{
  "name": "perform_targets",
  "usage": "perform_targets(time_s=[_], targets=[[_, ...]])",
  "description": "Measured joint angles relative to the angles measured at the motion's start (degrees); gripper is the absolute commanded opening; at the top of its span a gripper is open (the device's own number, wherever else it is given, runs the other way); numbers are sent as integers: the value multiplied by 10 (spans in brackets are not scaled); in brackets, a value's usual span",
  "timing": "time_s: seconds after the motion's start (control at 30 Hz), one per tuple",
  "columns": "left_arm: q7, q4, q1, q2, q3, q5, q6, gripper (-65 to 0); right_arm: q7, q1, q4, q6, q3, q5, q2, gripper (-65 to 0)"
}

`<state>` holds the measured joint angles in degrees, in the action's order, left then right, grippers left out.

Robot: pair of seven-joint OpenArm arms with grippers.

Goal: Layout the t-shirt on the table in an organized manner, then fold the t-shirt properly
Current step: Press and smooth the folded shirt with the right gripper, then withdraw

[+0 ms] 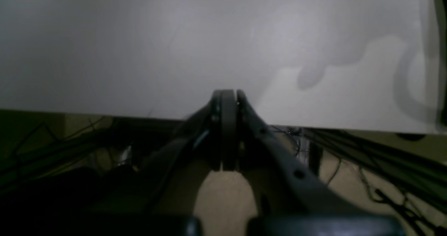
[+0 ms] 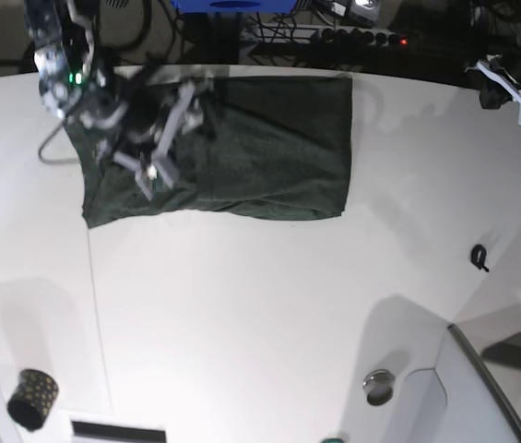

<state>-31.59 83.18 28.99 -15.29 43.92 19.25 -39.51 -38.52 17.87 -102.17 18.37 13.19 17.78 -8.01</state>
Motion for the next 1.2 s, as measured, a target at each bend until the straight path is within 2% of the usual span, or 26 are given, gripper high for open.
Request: perform_targets(time_s=[0.17, 0.33, 0.47, 0.63, 0.77, 0.87, 0.97, 1.03, 1.07, 1.13, 1.17, 1.2], targets=[[0, 1, 0, 4, -1, 0, 0, -650, -16, -102, 106, 0, 2, 2, 43, -260], [0, 1, 0, 10, 0, 0, 0, -650, -15, -154, 180, 2, 2, -1, 52, -258], [0, 1, 1, 8, 0, 0, 0, -650, -12, -161, 217, 2, 2, -1, 54, -261], [0, 1, 1, 10, 0, 0, 0, -650, 33, -187, 278, -5, 0, -1, 50, -261], [1, 1, -1, 10, 0, 0, 0, -650, 75, -198, 309, -45, 3, 0, 36, -261], [1, 1, -1, 10, 0, 0, 0, -650, 82, -190, 282, -60, 2, -5, 28, -260], [0, 1, -1, 10, 0, 0, 0, -650, 88, -164, 195, -59, 0, 3, 9, -252], [1, 1, 0, 9, 0, 1, 0, -650, 89, -137, 136, -58, -24, 6, -2, -207], [1, 1, 0, 10, 1, 0, 0, -650, 83, -119, 113, -57, -52, 9, -3, -153], [1, 1, -1, 10, -1, 0, 0, -650, 35, -88, 76, -55, -113, -1, -4, -32], [0, 1, -2, 10, -2, 0, 0, -650, 20, -80, 70, -50, -138, 2, -5, 0], [0, 0, -5, 10, -2, -1, 0, -650, 5, -76, 69, -25, -164, 10, 1, 0]])
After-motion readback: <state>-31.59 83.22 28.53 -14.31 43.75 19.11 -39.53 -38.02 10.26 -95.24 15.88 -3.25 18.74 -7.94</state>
